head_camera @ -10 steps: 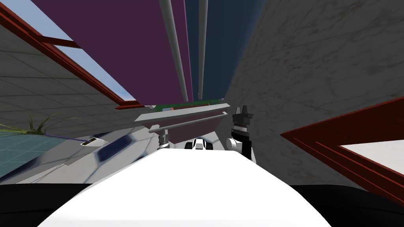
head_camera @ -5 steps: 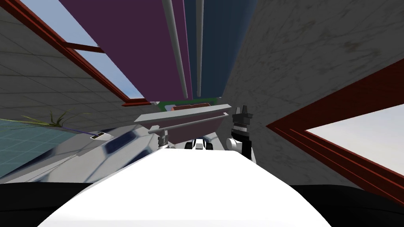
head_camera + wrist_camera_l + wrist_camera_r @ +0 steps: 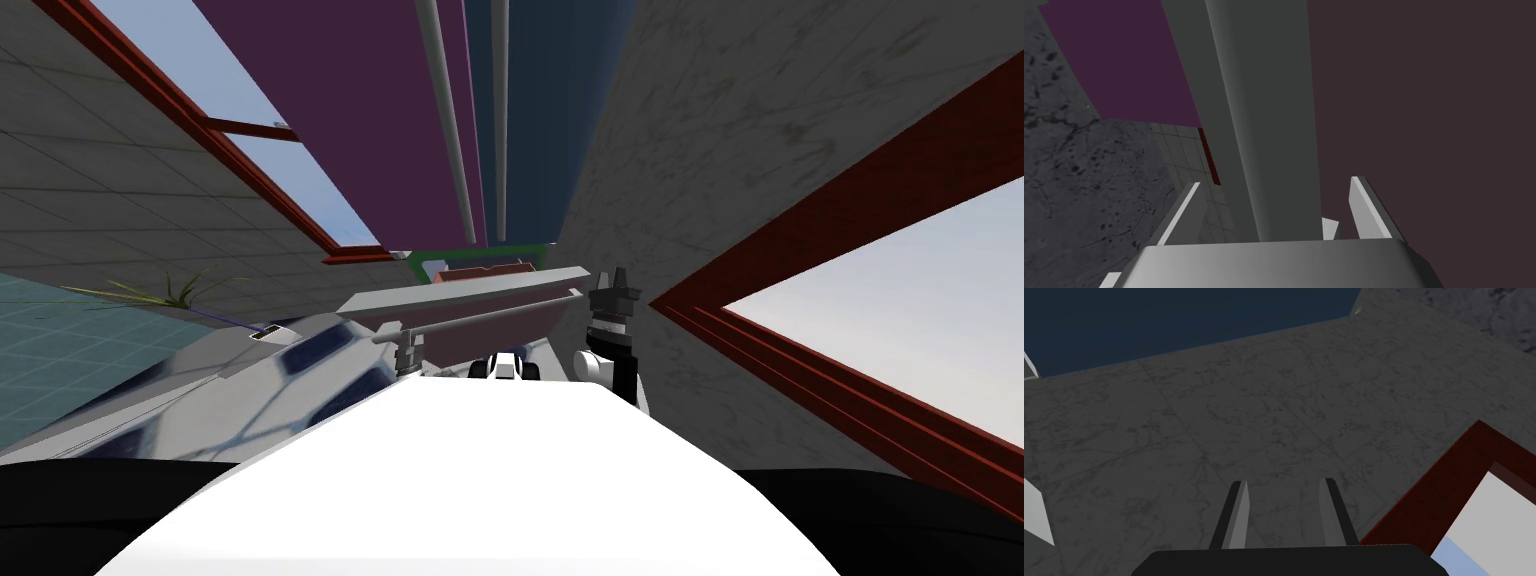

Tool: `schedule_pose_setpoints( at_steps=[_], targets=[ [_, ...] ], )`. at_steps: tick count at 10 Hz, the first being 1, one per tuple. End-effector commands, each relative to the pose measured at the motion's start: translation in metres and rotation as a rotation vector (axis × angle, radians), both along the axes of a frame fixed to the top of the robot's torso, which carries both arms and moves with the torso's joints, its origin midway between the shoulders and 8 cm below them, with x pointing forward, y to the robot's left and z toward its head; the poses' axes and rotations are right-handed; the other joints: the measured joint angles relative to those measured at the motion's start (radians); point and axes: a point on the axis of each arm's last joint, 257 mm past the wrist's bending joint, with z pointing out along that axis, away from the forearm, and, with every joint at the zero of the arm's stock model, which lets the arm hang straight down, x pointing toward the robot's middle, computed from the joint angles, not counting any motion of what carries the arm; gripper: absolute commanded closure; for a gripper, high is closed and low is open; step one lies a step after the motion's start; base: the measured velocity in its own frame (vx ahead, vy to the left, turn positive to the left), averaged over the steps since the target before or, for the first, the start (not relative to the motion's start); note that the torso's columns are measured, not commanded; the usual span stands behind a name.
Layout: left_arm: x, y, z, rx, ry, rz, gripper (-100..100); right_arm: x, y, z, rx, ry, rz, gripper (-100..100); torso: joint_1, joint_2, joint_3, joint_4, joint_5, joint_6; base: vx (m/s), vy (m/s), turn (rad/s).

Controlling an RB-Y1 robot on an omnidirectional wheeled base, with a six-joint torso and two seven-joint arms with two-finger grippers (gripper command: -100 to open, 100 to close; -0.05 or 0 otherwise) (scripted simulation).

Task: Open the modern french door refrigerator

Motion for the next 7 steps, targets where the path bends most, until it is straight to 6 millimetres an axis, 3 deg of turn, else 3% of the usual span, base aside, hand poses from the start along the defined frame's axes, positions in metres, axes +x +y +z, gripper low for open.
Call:
schedule_pose_setpoints(
  at_steps=[1,7],
  targets=[
    [0.009,0.017,0.013,-0.003,0.004,0.0,-100,0.0,0.0,0.0,0.0,0.0,0.0,0,0.0,-0.004,-0.003,-0.002,0.001,0.0,0.001,-0.068,0.016],
    [0.024,0.046,0.047,-0.006,0.004,-0.009,-100,0.0,0.0,0.0,0.0,0.0,0.0,0,-0.002,0.005,0.002,0.002,-0.001,0.0,-0.013,-0.055,0.007]
  ],
)
